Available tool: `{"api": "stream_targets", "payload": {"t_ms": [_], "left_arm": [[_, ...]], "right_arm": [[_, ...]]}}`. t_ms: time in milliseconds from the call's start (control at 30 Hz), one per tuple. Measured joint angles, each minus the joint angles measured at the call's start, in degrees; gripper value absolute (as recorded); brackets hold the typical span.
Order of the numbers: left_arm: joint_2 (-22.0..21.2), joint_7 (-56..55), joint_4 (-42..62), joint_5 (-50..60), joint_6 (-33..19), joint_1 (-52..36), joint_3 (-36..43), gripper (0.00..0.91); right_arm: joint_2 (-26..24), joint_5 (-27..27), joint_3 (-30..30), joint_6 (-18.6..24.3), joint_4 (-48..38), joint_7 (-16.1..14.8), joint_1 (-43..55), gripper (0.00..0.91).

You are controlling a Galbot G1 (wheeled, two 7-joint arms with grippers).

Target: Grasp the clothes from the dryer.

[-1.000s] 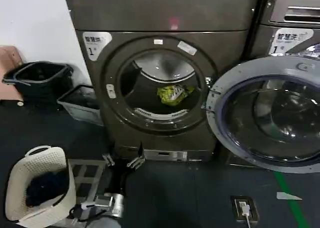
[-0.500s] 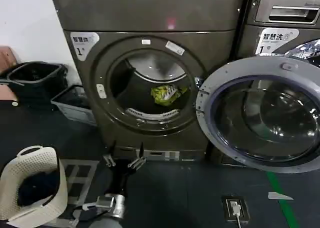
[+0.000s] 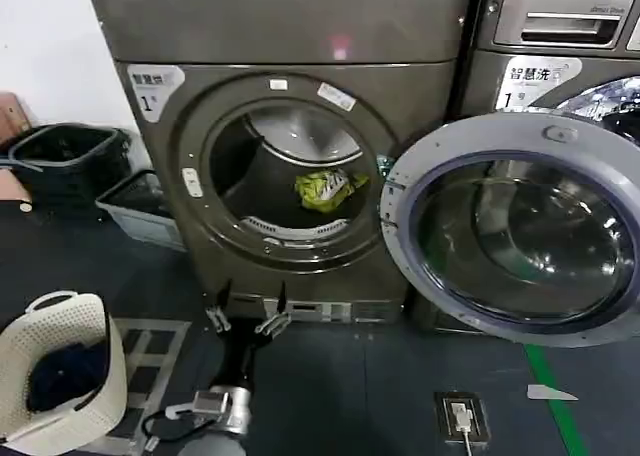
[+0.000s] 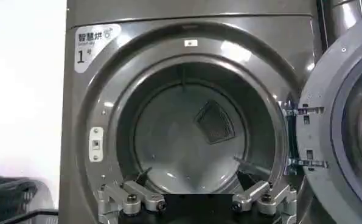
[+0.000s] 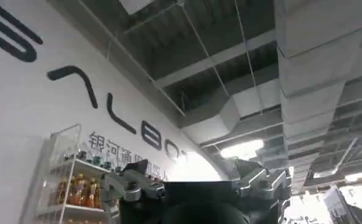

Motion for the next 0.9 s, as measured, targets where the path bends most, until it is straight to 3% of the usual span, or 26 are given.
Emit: {"api": "stream_targets", "payload": {"t_ms": [900], "left_arm": [[-0.1, 0.0, 0.3, 0.0, -0.1, -0.1, 0.1, 0.907]], "right_arm": [[0.4, 0.2, -0.8, 0.2, 0.6, -0.4, 0.5, 0.907]]}}
